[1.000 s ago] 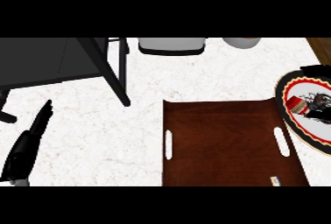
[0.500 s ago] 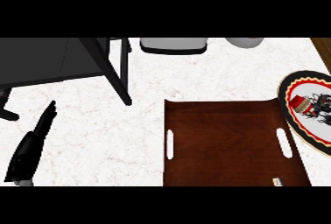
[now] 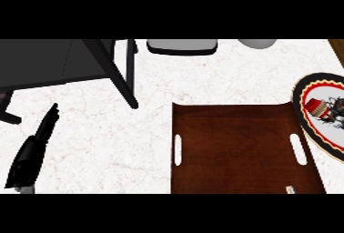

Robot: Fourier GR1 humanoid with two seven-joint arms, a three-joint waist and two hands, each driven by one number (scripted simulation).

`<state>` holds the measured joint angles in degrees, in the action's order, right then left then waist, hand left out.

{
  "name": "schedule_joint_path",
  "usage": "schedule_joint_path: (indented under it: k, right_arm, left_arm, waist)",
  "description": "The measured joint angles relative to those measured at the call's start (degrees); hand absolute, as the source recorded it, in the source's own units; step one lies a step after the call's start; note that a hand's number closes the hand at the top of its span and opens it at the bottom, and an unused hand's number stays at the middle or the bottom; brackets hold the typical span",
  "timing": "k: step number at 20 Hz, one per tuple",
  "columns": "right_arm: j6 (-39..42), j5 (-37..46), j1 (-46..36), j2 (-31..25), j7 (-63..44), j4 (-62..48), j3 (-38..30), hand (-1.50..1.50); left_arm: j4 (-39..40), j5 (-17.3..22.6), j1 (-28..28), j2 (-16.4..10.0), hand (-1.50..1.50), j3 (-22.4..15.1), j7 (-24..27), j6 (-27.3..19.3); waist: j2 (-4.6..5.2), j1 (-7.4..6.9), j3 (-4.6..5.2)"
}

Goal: Pick the cupcake from the tray and place it in the plate

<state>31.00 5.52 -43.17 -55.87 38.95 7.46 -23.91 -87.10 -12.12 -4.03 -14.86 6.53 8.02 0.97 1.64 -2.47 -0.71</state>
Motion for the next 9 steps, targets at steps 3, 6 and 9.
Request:
schedule_joint_path:
  k: [3,6,9]
  right_arm:
    - [0.35,-0.72,1.58,-0.98,0.21,1.24,-0.56,-1.5]
    - [0.69,-1.27,2.67,-1.92,-0.15,2.29,-0.91,-1.5]
    - [1.17,-1.81,3.56,-2.65,-0.71,3.09,-1.21,-1.5]
  left_arm:
    - [0.3,0.3,0.43,-0.3,0.0,0.43,-0.21,0.21]
    - [0.47,0.46,0.61,-0.1,0.0,0.4,0.19,0.26]
    - [0.52,0.3,0.64,0.04,0.0,0.36,0.45,0.04]
  waist:
    - [0.17,0.15,-0.13]
    - [0.3,0.04,-0.21]
    - [0.41,-0.11,-0.3]
